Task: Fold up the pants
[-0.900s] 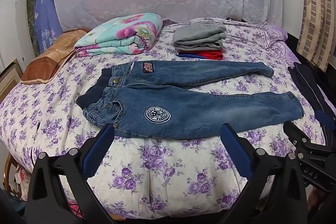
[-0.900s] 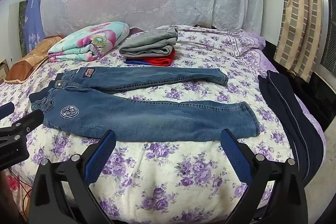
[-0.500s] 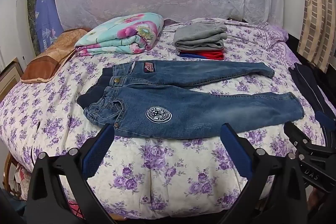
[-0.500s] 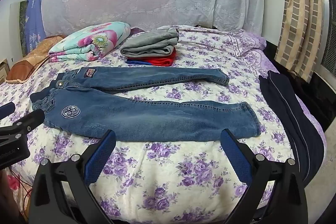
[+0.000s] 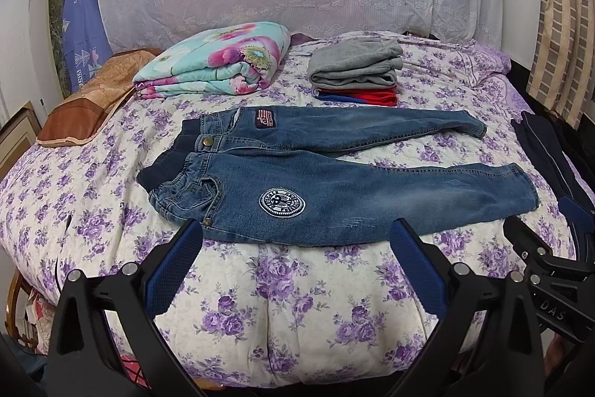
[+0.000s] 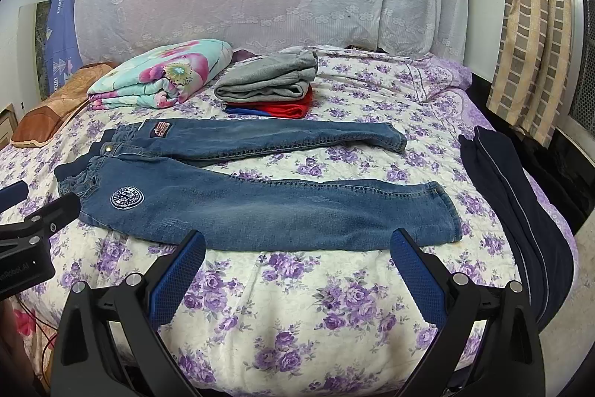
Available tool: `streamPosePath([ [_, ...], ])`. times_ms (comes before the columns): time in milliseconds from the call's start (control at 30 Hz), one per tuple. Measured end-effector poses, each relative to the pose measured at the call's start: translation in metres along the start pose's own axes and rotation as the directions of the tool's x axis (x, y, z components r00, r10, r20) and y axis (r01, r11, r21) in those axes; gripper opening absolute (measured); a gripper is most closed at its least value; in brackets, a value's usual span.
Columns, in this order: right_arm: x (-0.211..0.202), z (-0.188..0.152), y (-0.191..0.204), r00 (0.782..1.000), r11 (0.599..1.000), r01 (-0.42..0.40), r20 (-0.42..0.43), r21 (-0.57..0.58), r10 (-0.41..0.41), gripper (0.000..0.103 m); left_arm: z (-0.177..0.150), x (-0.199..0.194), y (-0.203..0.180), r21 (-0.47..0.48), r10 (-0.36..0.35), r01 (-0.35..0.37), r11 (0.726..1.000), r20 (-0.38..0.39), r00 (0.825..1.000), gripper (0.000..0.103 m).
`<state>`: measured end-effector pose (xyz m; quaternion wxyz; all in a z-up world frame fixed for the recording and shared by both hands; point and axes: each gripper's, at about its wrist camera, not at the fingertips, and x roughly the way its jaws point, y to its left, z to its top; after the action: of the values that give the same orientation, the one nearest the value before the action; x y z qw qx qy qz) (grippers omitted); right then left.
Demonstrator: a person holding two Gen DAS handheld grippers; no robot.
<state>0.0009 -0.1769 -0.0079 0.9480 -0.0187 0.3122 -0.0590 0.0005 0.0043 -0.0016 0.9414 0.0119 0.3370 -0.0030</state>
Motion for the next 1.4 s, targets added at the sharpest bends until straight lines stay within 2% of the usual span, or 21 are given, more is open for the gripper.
streamPosePath([
  [767,-0.001,0.000,0.002,1.000,1.000,-0.002,-0.001,0.000,0.002,0.100,-0.003,-0.001,0.001,-0.006,-0.003,0.003,1.000,-0.004,1.000,0.098],
  [867,-0.005,0.002,0.012,1.000,1.000,-0.003,-0.002,-0.002,0.003,0.100,-0.003,-0.001,0.001,-0.006,-0.003,0.003,1.000,-0.004,1.000,0.098],
  [1400,-0.004,0.000,0.005,1.000,1.000,-0.003,-0.005,-0.003,0.003,0.100,-0.002,-0.002,0.000,-0.005,-0.002,0.002,1.000,-0.004,1.000,0.098],
])
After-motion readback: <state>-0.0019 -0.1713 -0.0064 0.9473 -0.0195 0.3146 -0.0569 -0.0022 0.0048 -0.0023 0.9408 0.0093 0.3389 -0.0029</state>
